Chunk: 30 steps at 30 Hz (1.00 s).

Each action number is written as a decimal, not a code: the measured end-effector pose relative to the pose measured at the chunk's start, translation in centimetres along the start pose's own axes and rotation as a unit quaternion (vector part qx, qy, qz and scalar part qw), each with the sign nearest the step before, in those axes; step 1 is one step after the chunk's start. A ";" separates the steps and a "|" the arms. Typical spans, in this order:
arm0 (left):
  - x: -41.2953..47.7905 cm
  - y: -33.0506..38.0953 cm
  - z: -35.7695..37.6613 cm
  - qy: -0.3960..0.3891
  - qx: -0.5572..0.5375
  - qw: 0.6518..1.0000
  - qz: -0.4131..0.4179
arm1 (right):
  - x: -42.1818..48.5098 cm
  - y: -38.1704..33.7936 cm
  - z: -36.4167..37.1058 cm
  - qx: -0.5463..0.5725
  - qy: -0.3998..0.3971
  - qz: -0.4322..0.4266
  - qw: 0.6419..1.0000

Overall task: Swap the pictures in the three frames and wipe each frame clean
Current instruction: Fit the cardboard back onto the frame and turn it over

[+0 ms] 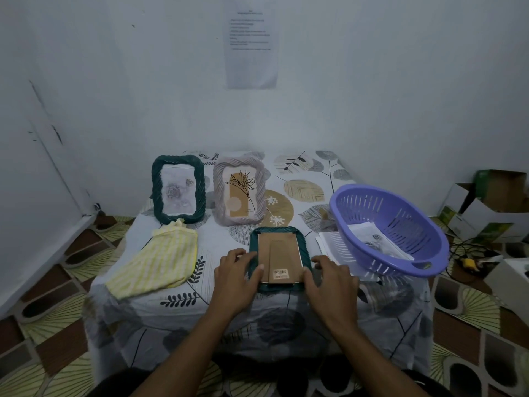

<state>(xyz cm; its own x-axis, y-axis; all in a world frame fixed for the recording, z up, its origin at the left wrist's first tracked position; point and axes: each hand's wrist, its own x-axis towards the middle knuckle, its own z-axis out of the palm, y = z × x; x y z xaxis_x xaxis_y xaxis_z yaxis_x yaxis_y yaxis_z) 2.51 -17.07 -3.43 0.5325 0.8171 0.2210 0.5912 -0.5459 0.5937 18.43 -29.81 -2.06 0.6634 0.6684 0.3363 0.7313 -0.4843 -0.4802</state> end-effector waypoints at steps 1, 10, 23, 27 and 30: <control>0.5 0.3 0.1 -0.007 0.000 1.000 -0.001 | 0.7 -0.4 0.0 -0.014 0.003 0.001 1.000; 3.7 1.3 1.3 -0.076 0.079 0.993 0.049 | 5.5 -2.7 1.2 0.076 -0.106 0.059 0.990; 5.9 7.5 -3.8 -0.111 -0.325 0.933 -0.104 | 8.4 -6.1 -1.9 0.594 -0.170 0.172 0.767; 6.2 6.3 -6.0 -0.089 -0.398 0.905 -0.120 | 8.3 -6.5 -1.6 0.542 -0.142 0.151 0.814; 5.6 5.1 -6.9 -0.030 -0.507 0.852 -0.129 | 7.8 -6.6 -1.0 0.500 -0.129 0.173 0.838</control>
<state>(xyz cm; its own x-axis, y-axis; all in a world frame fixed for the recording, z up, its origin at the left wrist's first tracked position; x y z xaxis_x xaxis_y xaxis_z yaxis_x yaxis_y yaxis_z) 4.35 -13.96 6.20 0.5116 0.8583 -0.0395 -0.1171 0.1152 0.9864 18.94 -21.93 4.59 0.6579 0.7479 -0.0888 -0.0832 -0.0449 -0.9955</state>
